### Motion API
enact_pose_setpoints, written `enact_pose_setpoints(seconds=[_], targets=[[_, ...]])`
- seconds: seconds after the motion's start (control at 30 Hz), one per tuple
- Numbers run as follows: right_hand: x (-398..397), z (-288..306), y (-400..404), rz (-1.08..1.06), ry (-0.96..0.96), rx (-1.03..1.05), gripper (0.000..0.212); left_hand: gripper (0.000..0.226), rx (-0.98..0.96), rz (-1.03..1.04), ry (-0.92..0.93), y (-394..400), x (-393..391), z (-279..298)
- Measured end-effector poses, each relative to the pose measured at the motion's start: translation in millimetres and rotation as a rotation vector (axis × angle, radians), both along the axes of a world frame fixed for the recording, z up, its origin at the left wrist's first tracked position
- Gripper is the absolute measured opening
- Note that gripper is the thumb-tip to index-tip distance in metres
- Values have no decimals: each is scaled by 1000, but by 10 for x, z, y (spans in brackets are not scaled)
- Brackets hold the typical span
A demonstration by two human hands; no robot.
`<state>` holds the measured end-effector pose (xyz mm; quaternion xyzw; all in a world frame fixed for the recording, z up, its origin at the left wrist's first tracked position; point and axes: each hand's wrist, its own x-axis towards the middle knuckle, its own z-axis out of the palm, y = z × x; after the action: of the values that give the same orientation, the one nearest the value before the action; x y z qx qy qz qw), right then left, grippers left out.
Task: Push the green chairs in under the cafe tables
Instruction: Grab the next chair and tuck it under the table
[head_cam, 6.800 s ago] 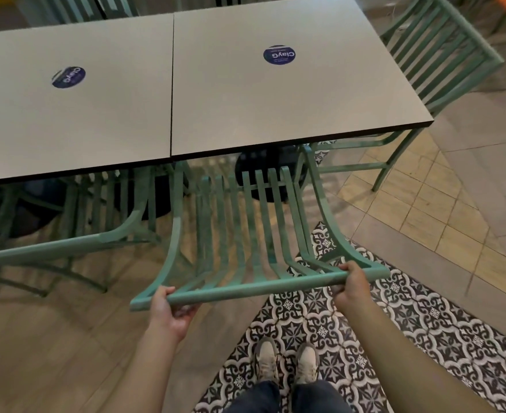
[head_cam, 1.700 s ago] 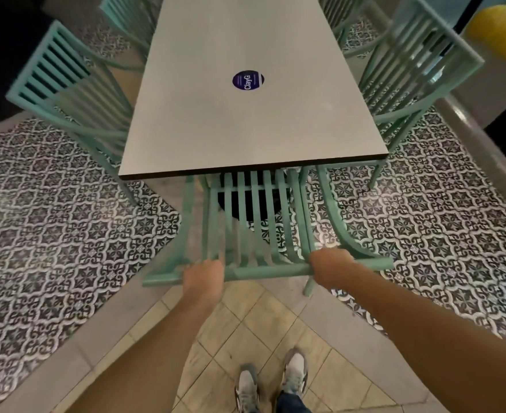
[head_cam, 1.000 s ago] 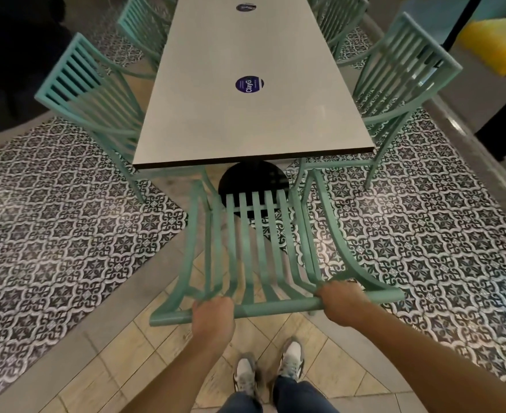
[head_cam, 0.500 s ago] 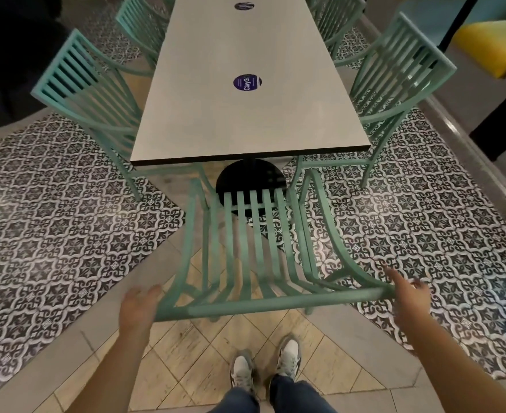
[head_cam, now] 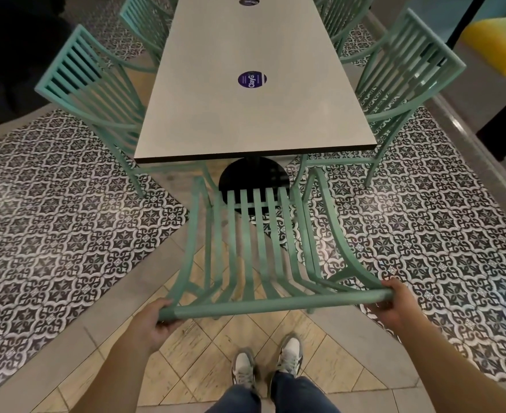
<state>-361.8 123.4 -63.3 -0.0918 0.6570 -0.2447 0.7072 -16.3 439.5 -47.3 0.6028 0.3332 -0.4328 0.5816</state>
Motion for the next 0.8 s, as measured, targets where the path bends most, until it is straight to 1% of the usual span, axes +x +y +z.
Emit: enact_pose_setpoints(seconds=[0.13, 0.23, 0.37, 0.53, 0.67, 0.8], targets=[[-16, -37, 13, -11, 13, -12, 14, 38, 11, -5, -5, 15, 15, -9], [-45, -71, 51, -17, 44, -40, 26, 37, 3, -6, -8, 27, 3, 5], [-62, -59, 77, -38, 78, -34, 33, 39, 0, -13, -20, 54, -18, 18], [-51, -27, 85, -26, 72, -37, 29, 39, -8, -21, -18, 58, -22, 41], [-60, 11, 92, 5, 59, -40, 16, 40, -1, -30, -13, 60, -21, 48], [-62, 22, 94, 18, 45, -25, 12, 41, 9, -48, -6, 57, -23, 45]])
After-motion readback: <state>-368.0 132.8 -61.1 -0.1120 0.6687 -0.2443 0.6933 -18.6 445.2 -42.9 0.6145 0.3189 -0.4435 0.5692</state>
